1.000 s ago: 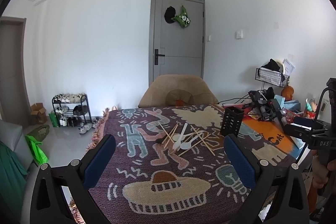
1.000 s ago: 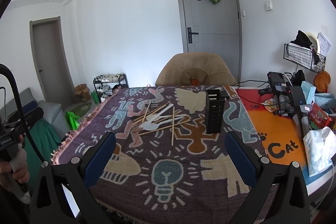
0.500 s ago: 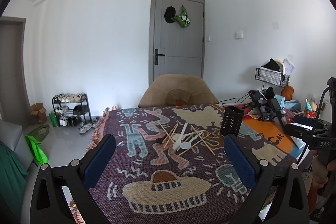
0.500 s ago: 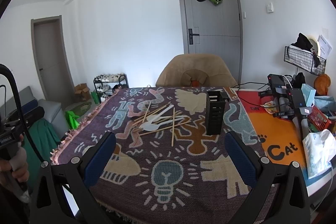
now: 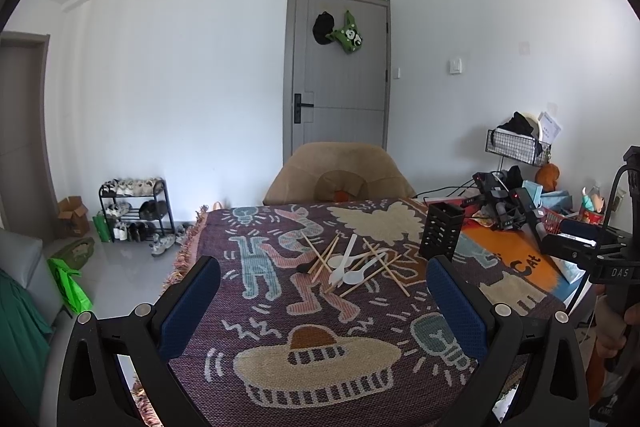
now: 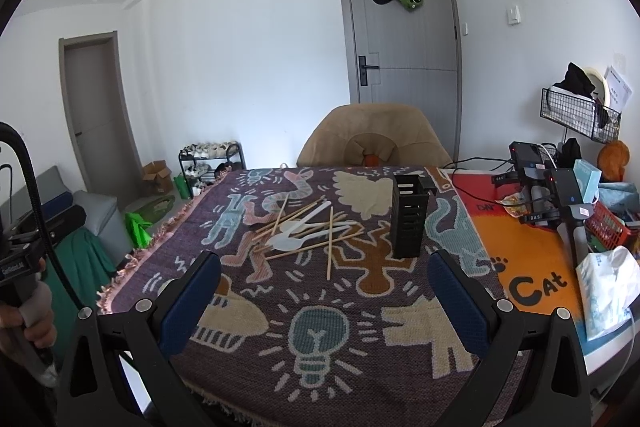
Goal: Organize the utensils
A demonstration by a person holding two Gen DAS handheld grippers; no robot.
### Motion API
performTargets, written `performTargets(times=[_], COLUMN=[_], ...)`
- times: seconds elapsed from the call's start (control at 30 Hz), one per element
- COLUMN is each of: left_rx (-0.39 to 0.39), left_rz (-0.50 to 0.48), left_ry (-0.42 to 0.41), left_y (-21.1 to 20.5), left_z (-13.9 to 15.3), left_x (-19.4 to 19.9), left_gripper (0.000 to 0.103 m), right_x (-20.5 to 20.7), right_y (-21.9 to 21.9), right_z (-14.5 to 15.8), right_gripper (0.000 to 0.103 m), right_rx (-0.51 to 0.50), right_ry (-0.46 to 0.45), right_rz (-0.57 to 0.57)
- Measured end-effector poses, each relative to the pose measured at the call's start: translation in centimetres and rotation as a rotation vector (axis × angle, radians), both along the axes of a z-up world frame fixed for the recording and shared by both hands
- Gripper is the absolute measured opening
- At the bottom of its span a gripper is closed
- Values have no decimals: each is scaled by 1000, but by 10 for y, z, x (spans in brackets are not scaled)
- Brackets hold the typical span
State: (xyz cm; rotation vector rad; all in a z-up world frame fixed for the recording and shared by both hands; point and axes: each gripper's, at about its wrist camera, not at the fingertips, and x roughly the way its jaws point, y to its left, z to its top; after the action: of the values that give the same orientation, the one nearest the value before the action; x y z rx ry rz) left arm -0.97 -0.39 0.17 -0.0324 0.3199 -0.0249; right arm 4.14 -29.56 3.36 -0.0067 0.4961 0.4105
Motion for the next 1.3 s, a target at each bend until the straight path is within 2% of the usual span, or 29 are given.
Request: performTargets(times=[0.5, 0.7, 0.97, 1.07, 1.23, 1.3], left_rx=[-1, 21, 8, 8, -4, 4], left_rz=[-13, -16, -89, -120, -171, -186], left_ry=[-6, 13, 106, 144, 226, 256], left_y=[1, -2, -9, -13, -16, -18], left_z=[-1, -11, -39, -50, -70, -78], left_x=[9, 26, 68, 86, 117, 128], left_gripper=[103, 103, 101, 95, 77, 72], right_x=[7, 32, 65, 80, 101, 109], right_y=[-1, 1, 3, 5, 8, 9], right_z=[-1, -18, -51, -63, -84, -93], right_gripper=[103, 103, 102, 93, 91, 86], right_rx=[-10, 2, 0, 12, 37, 41], right_ry=[10, 70, 159, 197, 255, 273], right_rz=[-18, -17, -18, -21, -28, -23])
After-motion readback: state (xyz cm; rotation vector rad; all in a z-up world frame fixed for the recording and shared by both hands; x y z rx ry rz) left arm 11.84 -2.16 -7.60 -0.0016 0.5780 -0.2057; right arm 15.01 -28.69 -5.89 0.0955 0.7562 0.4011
